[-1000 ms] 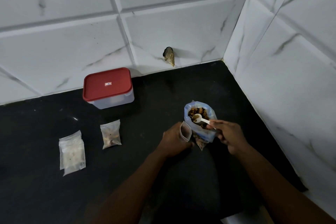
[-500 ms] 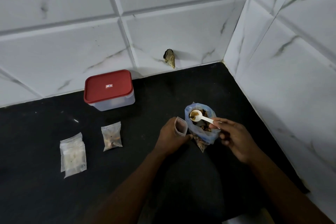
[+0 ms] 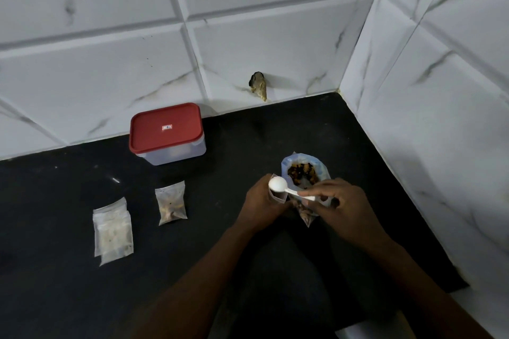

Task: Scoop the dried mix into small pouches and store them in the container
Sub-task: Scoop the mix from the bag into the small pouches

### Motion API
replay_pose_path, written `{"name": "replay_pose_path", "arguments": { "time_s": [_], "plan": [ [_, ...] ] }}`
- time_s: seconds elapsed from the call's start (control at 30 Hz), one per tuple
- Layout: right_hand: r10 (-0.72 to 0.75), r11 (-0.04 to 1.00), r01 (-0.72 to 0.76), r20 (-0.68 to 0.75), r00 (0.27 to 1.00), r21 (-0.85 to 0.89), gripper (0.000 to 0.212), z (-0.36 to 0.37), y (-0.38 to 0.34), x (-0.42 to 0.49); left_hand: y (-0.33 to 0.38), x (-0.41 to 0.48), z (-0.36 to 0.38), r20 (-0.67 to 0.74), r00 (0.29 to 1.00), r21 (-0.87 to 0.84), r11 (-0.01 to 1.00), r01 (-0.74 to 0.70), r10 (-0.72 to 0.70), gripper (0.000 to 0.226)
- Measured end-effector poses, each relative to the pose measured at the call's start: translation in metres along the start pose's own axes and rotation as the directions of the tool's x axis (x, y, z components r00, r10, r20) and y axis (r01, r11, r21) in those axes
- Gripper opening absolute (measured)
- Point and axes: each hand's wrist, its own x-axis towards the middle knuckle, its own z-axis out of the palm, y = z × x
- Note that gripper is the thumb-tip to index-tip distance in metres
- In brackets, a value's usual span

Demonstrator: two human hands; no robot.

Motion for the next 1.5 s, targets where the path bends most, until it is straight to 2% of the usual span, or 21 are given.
{"name": "replay_pose_path", "arguments": {
  "time_s": [0.07,0.2,0.23,0.3,0.37,0.4,0.5,0.6,0.73,0.83,0.87,0.9,0.97,1.03,1.07,1.23,1.33,1.37,1.43,1.47,1.5],
  "plan": [
    [-0.143,0.979,0.139,-0.017,0.990,-0.149,0.021,0.005,0.002,-0.005,-0.003,0.000,0.002,-0.018,1.000,-0.004,1.000,-0.005,0.005,0.041],
    [-0.172,0.978,0.161,-0.074,0.982,-0.135,0.022,0.007,0.008,-0.011,-0.003,-0.001,0.002,-0.010,1.000,0.025,1.000,-0.013,0.013,0.045],
    [-0.140,0.988,0.133,-0.092,0.986,-0.080,0.020,0.007,0.007,-0.013,-0.003,-0.002,0.001,0.001,1.000,0.027,0.999,-0.016,0.016,0.046],
    [0.040,0.990,-0.023,-0.124,0.991,0.136,0.020,0.006,0.002,-0.014,-0.001,-0.003,-0.001,0.028,1.000,0.038,0.999,-0.003,0.002,0.048],
    [0.252,0.920,-0.182,-0.166,0.954,0.347,0.017,0.005,-0.001,-0.012,-0.001,-0.002,-0.003,0.042,0.999,0.066,0.998,0.018,-0.021,0.044],
    [0.325,0.889,-0.227,-0.199,0.925,0.398,0.017,0.005,0.001,-0.011,-0.001,-0.002,-0.003,0.043,0.999,0.069,0.997,0.021,-0.024,0.043],
    [0.470,0.846,-0.350,-0.255,0.845,0.402,0.018,0.006,0.018,-0.004,0.000,-0.003,-0.004,0.047,0.998,0.073,0.997,0.031,-0.035,0.045],
    [0.535,0.836,-0.466,-0.246,0.808,0.288,0.016,0.013,0.034,0.001,0.003,-0.004,-0.005,0.053,0.997,0.083,0.995,0.054,-0.058,0.051],
    [0.475,0.879,-0.475,-0.197,0.858,0.052,0.021,0.024,0.034,0.003,0.004,-0.006,-0.006,0.056,0.994,0.122,0.989,0.085,-0.092,0.062],
    [0.298,0.906,-0.363,-0.279,0.913,-0.217,0.033,0.029,0.024,0.001,0.004,-0.007,-0.012,0.115,0.983,0.144,0.982,0.125,-0.142,0.070],
    [0.256,0.926,-0.321,-0.299,0.919,-0.197,0.034,0.030,0.016,0.000,0.005,-0.008,-0.014,0.140,0.976,0.126,0.981,0.147,-0.165,0.073],
    [0.249,0.952,-0.287,-0.281,0.927,-0.104,0.033,0.031,0.003,-0.001,0.007,-0.009,-0.017,0.154,0.970,0.104,0.980,0.170,-0.185,0.075],
    [0.303,0.947,-0.284,-0.119,0.946,0.148,0.031,0.036,-0.025,-0.003,0.008,-0.012,-0.023,0.161,0.969,0.068,0.981,0.180,-0.189,0.083],
    [0.306,0.913,-0.307,0.048,0.951,0.269,0.032,0.048,-0.042,-0.007,0.008,-0.016,-0.028,0.166,0.971,0.050,0.985,0.167,-0.173,0.084],
    [0.298,0.905,-0.307,0.074,0.952,0.294,0.030,0.055,-0.047,-0.008,0.008,-0.018,-0.032,0.167,0.973,0.056,0.987,0.149,-0.157,0.082],
    [0.312,0.888,-0.292,0.001,0.950,0.356,0.012,0.076,-0.062,-0.007,0.004,-0.035,-0.056,0.209,0.958,0.061,0.980,0.187,-0.196,0.079],
    [0.318,0.868,-0.300,0.020,0.948,0.396,0.009,0.090,-0.072,-0.003,-0.013,-0.052,-0.078,0.177,0.964,-0.099,0.971,0.216,-0.197,0.091],
    [0.326,0.848,-0.317,0.053,0.944,0.426,0.009,0.096,-0.076,-0.002,-0.017,-0.060,-0.086,0.161,0.969,-0.165,0.963,0.211,-0.185,0.079],
    [0.342,0.800,-0.357,0.122,0.932,0.483,0.008,0.106,-0.085,0.002,-0.023,-0.076,-0.103,0.109,0.983,-0.297,0.939,0.175,-0.149,0.035],
    [0.348,0.778,-0.378,0.157,0.924,0.502,0.007,0.113,-0.089,0.005,-0.024,-0.086,-0.113,0.070,0.990,-0.355,0.924,0.143,-0.126,0.022],
    [0.351,0.759,-0.398,0.191,0.917,0.515,0.007,0.120,-0.093,0.007,-0.027,-0.093,-0.122,0.031,0.993,-0.388,0.914,0.120,-0.117,0.022]
  ]
}}
